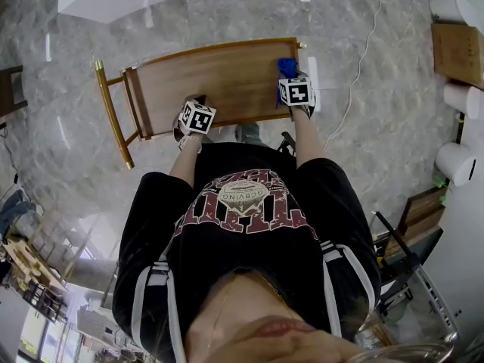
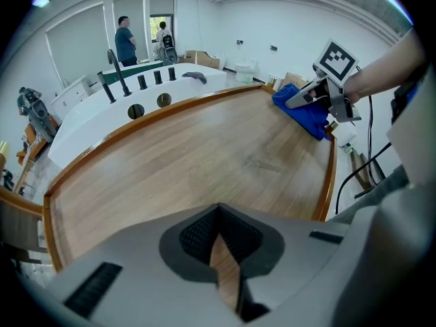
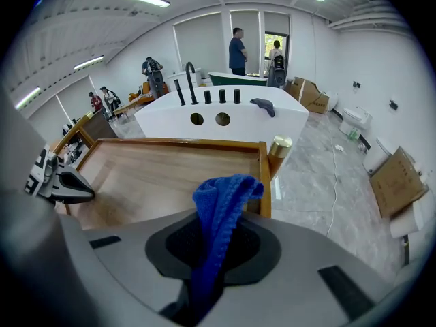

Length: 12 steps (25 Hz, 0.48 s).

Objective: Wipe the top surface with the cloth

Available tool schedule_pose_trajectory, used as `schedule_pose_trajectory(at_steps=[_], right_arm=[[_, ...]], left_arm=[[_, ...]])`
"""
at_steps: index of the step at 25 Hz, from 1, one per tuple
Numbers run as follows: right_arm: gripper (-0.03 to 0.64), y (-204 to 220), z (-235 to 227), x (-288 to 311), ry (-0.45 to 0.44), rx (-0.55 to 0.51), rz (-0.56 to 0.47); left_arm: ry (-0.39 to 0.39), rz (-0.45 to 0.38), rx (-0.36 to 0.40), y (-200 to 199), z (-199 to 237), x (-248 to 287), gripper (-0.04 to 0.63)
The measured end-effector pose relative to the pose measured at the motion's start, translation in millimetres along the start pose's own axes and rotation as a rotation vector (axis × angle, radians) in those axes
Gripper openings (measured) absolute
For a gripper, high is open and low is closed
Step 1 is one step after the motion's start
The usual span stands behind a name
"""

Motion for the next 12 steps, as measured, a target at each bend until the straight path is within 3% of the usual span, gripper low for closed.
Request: schedule_pose_trajectory(at_steps=[12], right_arm=[[0.055,-8,24,8,-0.020,0.046,-0.014]], left_arm=[[0.015,-0.019,0.044,2,5,0,0.048]])
Point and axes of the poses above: the fingertips, and each gripper's own axes: x forward along the fingers, z to its left, y out of its underside, the point moved 7 cm from there along -x, backward along the fingers, and after that the axes turned 8 degrees about -x, right-handed, at the moved point
